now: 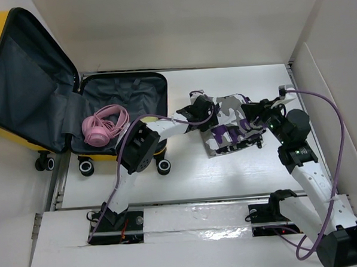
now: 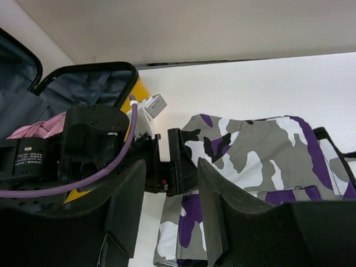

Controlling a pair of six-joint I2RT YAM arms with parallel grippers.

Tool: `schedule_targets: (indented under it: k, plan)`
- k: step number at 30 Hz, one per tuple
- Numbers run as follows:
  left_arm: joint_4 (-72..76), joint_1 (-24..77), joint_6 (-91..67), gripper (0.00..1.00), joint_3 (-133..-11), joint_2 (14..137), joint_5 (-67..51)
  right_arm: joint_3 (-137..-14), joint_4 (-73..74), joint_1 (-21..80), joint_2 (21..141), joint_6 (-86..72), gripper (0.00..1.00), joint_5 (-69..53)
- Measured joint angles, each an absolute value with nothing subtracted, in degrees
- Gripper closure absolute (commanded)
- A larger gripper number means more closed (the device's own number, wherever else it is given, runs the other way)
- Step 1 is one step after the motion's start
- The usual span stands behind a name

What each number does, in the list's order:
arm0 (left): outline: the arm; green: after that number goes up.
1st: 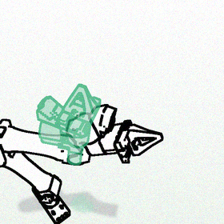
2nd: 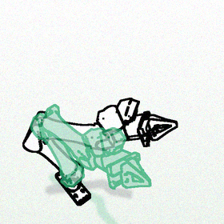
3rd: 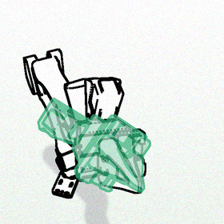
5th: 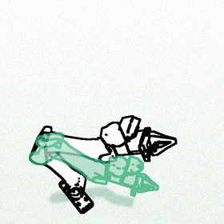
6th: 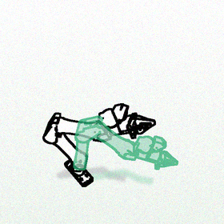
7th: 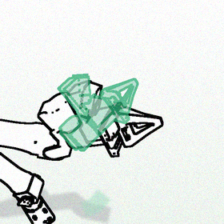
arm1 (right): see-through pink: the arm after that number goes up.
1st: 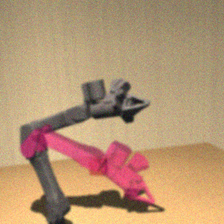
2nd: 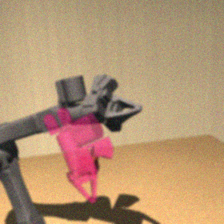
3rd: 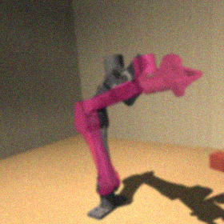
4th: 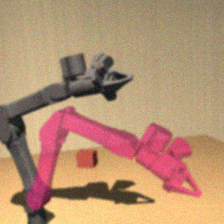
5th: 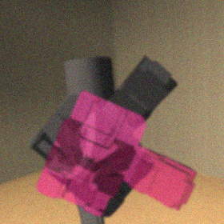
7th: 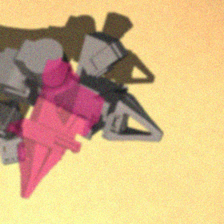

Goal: Pack the luggage

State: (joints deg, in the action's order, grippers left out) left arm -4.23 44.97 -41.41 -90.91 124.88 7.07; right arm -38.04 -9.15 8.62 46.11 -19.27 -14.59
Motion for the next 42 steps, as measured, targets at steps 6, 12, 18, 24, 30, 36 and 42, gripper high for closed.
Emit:
schedule_targets:
  k: [6, 12, 18, 24, 30, 36, 42]
  plan:
    - [3.7, 44.3, -44.1, 0.71, -88.4, 125.4, 4.9, -37.5, -9.5, 9.2, 46.1, -19.3, 0.53, -14.6]
    - [11.7, 44.1, -44.8, 1.00, -84.9, 125.5, 3.2, -36.6, -10.1, 9.7, 44.5, -19.3, 0.54, -14.7]
    - [10.3, 43.1, -41.0, 1.00, -87.0, 125.5, 1.2, -35.5, -11.1, 9.8, 42.3, -19.3, 0.54, -14.6]
    - [3.6, 39.7, -35.3, 1.00, -91.5, 122.0, -3.2, -35.1, -11.3, 9.8, 41.8, -19.4, 0.54, -13.3]
    - [-6.9, 31.7, -30.0, 1.00, -95.7, 110.5, -6.1, -34.7, -11.2, 9.8, 41.5, -19.7, 0.53, -12.2]
    - [-10.2, 14.4, -28.6, 1.00, -88.0, 92.0, -7.2, -34.7, -11.2, 9.8, 41.2, -19.7, 0.53, -12.2]
    - [-8.8, -4.0, -30.1, 1.00, -70.2, 79.2, -7.6, -34.7, -11.2, 10.2, 41.2, -19.7, 0.52, -12.2]
